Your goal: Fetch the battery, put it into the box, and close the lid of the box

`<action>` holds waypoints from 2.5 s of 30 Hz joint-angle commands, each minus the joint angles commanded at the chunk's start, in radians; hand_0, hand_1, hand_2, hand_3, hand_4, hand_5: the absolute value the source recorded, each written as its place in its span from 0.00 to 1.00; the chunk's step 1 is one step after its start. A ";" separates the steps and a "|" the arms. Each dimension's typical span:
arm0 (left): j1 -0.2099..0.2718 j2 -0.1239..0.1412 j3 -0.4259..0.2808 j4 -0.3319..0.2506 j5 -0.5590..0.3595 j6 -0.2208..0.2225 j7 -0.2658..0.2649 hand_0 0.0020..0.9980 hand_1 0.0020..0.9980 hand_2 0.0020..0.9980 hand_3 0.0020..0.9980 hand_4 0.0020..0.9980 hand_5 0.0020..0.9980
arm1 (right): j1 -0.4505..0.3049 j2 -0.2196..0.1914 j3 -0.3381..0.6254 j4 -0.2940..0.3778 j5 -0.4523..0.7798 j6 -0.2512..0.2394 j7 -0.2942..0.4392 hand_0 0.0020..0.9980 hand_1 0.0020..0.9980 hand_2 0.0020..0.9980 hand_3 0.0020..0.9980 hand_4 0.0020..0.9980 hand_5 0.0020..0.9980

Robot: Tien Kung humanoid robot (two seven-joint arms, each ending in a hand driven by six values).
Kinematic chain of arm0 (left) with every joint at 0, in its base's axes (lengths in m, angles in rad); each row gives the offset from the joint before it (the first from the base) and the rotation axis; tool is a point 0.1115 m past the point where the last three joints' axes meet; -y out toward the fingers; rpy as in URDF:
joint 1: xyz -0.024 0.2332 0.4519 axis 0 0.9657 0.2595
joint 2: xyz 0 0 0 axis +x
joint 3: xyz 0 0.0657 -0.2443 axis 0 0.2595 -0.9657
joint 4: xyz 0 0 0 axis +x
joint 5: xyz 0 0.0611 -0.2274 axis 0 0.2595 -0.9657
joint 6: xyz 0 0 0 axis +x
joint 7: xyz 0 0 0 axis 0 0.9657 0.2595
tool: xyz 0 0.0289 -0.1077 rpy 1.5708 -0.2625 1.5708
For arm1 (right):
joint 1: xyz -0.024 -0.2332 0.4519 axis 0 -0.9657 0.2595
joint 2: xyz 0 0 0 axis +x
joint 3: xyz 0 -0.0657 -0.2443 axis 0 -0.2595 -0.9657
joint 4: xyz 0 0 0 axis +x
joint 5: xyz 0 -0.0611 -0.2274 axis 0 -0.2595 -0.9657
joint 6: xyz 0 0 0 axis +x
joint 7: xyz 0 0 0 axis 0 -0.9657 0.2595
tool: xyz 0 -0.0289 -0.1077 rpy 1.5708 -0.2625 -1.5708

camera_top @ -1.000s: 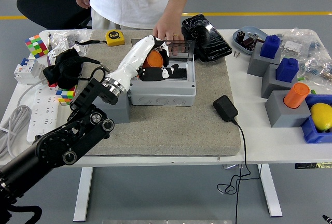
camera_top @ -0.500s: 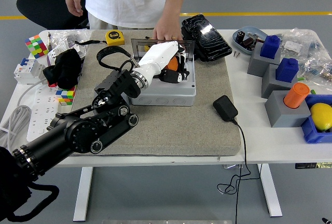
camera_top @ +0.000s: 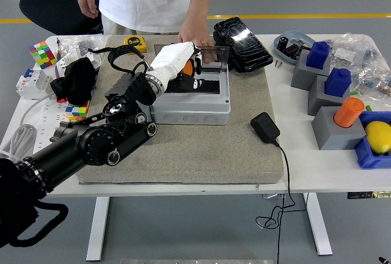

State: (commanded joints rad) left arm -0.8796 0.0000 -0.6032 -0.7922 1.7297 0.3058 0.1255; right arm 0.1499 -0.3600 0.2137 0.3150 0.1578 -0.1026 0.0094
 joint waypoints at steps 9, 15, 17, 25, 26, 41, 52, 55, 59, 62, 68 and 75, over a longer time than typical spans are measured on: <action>0.001 0.000 0.025 0.005 -0.040 0.016 -0.024 0.18 0.13 0.18 0.33 0.91 0.00 | 0.003 0.000 -0.001 0.002 -0.004 0.000 0.001 0.58 0.63 0.66 0.55 0.96 0.47; 0.005 0.000 0.028 0.003 -0.062 0.015 -0.052 0.32 0.37 0.38 0.50 1.00 0.13 | 0.003 0.000 0.000 0.002 -0.005 0.001 0.001 0.58 0.63 0.66 0.55 0.96 0.47; 0.007 0.000 0.027 0.001 -0.070 0.014 -0.064 0.32 0.37 0.38 0.50 1.00 0.13 | 0.003 0.000 0.000 0.002 -0.005 0.001 0.001 0.58 0.63 0.66 0.55 0.96 0.47; 0.011 0.000 0.030 0.000 -0.078 0.012 -0.086 0.62 0.69 0.70 0.76 1.00 0.34 | 0.002 0.002 0.006 0.004 -0.011 0.002 0.003 0.58 0.63 0.66 0.55 0.96 0.47; 0.011 0.000 0.030 0.000 -0.080 0.010 -0.087 0.65 0.70 0.72 0.78 1.00 0.37 | 0.002 0.002 0.006 0.004 -0.012 0.002 0.003 0.58 0.63 0.66 0.55 0.96 0.47; 0.046 0.000 0.010 -0.115 -0.135 0.043 -0.179 0.46 0.58 0.60 0.72 1.00 0.42 | 0.000 0.002 0.009 0.004 -0.012 0.003 0.003 0.58 0.63 0.66 0.55 0.96 0.47; 0.075 0.000 -0.131 -0.135 -0.084 0.098 -0.246 0.74 0.74 0.71 0.72 1.00 0.47 | -0.001 0.005 0.007 0.004 -0.012 0.002 0.004 0.58 0.63 0.66 0.55 0.96 0.47; 0.065 0.000 -0.170 -0.105 -0.042 0.079 -0.197 0.74 0.74 0.71 0.72 1.00 0.47 | 0.000 0.005 0.009 0.005 -0.012 0.002 0.004 0.58 0.63 0.66 0.55 0.96 0.47; 0.050 0.000 -0.194 -0.062 0.001 0.046 -0.140 0.87 0.86 0.83 0.82 1.00 0.54 | 0.000 0.005 0.009 0.004 -0.010 0.003 0.004 0.58 0.63 0.66 0.55 0.96 0.47; 0.047 0.000 -0.197 -0.041 0.015 0.033 -0.118 0.87 0.86 0.83 0.82 1.00 0.54 | 0.000 0.005 0.010 0.005 -0.011 0.003 0.004 0.58 0.63 0.66 0.55 0.96 0.47; 0.054 0.000 -0.158 -0.034 0.014 0.009 -0.085 0.89 0.88 0.85 0.83 1.00 0.57 | 0.000 0.005 0.015 0.005 -0.015 0.003 0.004 0.58 0.63 0.66 0.55 0.96 0.47; 0.063 0.000 -0.085 -0.074 -0.013 -0.012 -0.053 0.82 0.81 0.78 0.79 1.00 0.57 | -0.004 0.002 0.032 0.009 -0.029 0.003 0.004 0.58 0.63 0.66 0.55 0.96 0.47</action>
State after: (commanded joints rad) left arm -0.8166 0.0000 -0.6878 -0.8663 1.7171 0.2936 0.0723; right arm 0.1460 -0.3577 0.2462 0.3240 0.1283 -0.0999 0.0138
